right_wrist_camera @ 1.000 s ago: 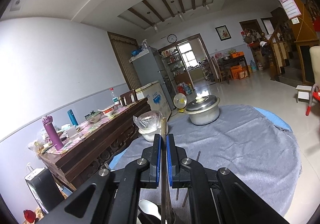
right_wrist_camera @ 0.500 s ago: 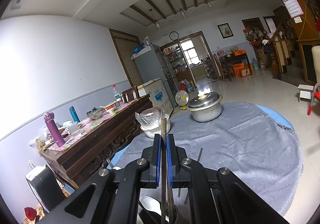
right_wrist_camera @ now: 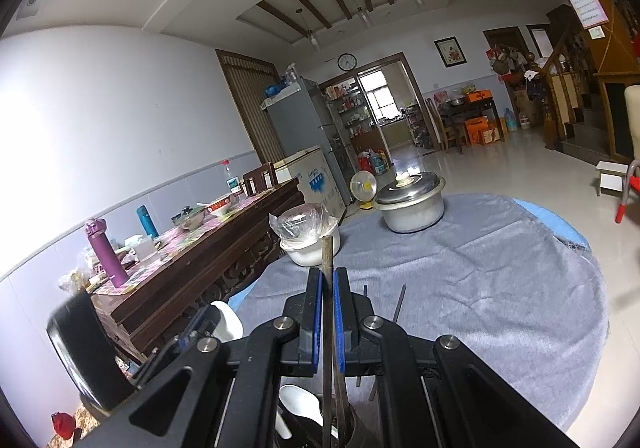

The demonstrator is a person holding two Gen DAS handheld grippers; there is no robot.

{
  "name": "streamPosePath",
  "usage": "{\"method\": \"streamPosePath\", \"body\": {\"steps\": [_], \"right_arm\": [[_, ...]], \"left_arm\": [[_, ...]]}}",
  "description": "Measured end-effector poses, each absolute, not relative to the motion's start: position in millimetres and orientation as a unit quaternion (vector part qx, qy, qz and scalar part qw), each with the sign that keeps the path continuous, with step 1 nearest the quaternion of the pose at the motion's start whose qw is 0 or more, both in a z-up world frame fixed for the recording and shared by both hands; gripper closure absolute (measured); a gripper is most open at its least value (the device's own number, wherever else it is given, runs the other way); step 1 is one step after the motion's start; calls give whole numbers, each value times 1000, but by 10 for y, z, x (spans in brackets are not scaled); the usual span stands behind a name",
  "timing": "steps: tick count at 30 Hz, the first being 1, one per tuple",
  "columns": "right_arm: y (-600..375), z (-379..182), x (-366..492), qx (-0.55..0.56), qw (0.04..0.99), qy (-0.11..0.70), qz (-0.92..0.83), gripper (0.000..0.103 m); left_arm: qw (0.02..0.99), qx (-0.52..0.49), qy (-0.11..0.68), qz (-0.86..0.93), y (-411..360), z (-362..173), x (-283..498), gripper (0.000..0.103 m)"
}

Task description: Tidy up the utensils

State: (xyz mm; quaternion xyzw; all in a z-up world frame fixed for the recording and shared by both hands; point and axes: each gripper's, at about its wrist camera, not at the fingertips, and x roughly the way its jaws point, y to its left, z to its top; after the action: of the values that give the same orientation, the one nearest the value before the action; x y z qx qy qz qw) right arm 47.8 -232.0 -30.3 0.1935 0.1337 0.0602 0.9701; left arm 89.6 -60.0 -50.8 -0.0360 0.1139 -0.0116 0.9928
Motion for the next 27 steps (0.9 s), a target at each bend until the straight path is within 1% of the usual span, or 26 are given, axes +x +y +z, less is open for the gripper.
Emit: {"method": "streamPosePath", "body": {"steps": [5,7,12,19,20,21,22,23,24,27], "right_arm": [[-2344,-321,503,196,969,140,61,96],[-2350,-312,512,199,967,144,64,95],[-2372,-325,534,213,962,154,72,95],[-2491,-315,489,228,961,146,52,95],[-2518,-315,483,231,961,145,48,95],[-2558,-316,474,235,960,144,41,95],[-2593,-322,473,240,959,144,38,95],[-2622,-324,472,244,958,145,37,95],[-2672,-335,473,251,956,146,33,95],[-2793,-370,473,271,951,149,23,95]], "left_arm": [[995,-19,96,-16,-652,-577,823,101],[996,-21,90,-20,-624,-528,810,101],[996,-33,79,-21,-538,-401,761,101],[996,-60,71,-2,-337,-211,756,101],[995,-63,73,2,-297,-187,764,98],[995,-68,77,4,-246,-165,780,84],[994,-73,82,6,-203,-148,799,75],[993,-78,85,11,-156,-131,821,55],[992,-85,87,19,-103,-120,834,46],[991,-97,88,34,51,-96,870,45]]}}
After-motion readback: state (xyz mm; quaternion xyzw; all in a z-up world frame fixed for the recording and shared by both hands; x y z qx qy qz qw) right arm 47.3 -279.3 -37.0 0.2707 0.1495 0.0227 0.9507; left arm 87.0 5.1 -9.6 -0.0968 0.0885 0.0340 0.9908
